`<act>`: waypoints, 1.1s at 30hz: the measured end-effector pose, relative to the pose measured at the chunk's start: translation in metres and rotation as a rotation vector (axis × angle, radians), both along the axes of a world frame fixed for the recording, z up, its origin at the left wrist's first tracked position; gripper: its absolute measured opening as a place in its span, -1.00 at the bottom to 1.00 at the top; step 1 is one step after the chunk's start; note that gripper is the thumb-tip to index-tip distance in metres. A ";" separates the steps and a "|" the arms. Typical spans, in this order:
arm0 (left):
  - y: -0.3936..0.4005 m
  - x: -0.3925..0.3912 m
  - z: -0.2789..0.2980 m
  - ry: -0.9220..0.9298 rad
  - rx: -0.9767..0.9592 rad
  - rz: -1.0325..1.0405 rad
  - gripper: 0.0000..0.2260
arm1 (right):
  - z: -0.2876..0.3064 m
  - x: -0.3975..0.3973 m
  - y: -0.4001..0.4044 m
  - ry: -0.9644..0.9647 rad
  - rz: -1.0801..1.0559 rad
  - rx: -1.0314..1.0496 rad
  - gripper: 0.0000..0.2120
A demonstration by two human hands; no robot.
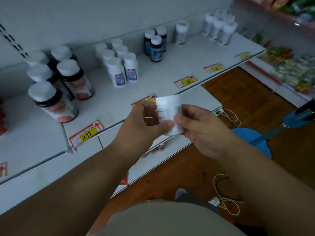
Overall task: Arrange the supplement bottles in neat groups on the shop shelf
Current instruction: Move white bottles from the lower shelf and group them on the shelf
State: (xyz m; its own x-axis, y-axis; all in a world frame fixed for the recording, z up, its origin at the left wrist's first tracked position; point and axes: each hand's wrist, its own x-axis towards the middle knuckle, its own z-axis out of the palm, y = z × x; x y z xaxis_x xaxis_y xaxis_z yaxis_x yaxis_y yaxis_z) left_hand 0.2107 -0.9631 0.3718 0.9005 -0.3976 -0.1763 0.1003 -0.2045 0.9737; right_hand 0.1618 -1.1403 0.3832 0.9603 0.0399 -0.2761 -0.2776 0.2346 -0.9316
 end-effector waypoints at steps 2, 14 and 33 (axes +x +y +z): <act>-0.008 0.007 0.008 0.029 -0.077 -0.024 -0.77 | 0.007 0.003 -0.006 0.003 -0.060 0.107 -0.61; -0.113 0.074 0.019 -0.022 -0.075 0.033 -0.68 | 0.007 0.074 -0.101 -0.092 -0.175 -0.169 -0.59; -0.276 0.199 0.013 -0.132 0.250 0.345 -0.65 | 0.001 0.257 -0.272 -0.190 0.174 -0.659 -0.76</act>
State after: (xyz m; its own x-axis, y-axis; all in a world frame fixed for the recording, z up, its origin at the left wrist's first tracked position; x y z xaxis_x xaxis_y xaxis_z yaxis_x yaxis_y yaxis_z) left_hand 0.4101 -1.2394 0.3844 0.9942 -0.0296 -0.1032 0.0820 -0.4118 0.9076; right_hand 0.4187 -1.4121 0.3839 0.9891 0.0797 -0.1238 -0.0782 -0.4277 -0.9005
